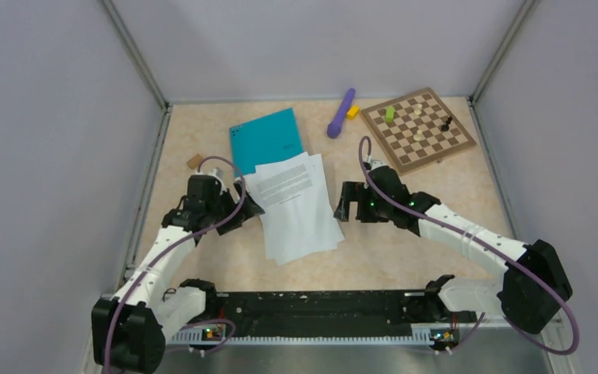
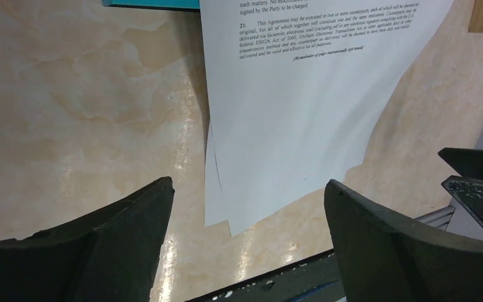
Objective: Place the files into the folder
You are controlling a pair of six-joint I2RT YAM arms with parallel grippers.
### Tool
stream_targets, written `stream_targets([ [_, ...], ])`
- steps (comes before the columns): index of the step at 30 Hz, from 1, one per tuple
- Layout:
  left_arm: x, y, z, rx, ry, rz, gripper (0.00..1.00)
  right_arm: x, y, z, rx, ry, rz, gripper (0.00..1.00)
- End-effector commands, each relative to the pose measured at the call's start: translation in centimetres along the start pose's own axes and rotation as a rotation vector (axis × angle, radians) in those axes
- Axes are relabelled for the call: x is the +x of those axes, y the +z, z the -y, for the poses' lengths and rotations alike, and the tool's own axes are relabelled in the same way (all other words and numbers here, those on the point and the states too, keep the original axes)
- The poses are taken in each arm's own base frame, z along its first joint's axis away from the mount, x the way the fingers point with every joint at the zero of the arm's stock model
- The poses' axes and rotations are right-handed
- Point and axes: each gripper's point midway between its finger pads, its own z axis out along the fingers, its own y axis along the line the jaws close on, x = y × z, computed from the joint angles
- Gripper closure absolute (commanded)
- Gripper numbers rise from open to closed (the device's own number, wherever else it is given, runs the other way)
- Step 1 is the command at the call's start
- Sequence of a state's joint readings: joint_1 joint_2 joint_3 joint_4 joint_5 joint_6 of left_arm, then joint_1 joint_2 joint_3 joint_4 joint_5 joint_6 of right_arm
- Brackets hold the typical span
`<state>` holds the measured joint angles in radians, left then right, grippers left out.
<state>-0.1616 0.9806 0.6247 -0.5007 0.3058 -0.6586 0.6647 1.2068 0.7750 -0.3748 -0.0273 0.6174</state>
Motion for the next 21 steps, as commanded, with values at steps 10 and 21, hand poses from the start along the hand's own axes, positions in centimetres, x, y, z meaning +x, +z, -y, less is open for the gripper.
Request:
stream_targets([
  [10,-2.0,-0.7,1.5,0.026,0.035,0.044,0.06,-2.5,-0.5,-2.4,-0.097,-0.008,0.079,0.01],
  [21,-1.4,-0.3,0.7,0.014,0.032,0.039,0.05,-2.2,1.4,-2.5,-0.119,-0.053,0.067,0.01],
])
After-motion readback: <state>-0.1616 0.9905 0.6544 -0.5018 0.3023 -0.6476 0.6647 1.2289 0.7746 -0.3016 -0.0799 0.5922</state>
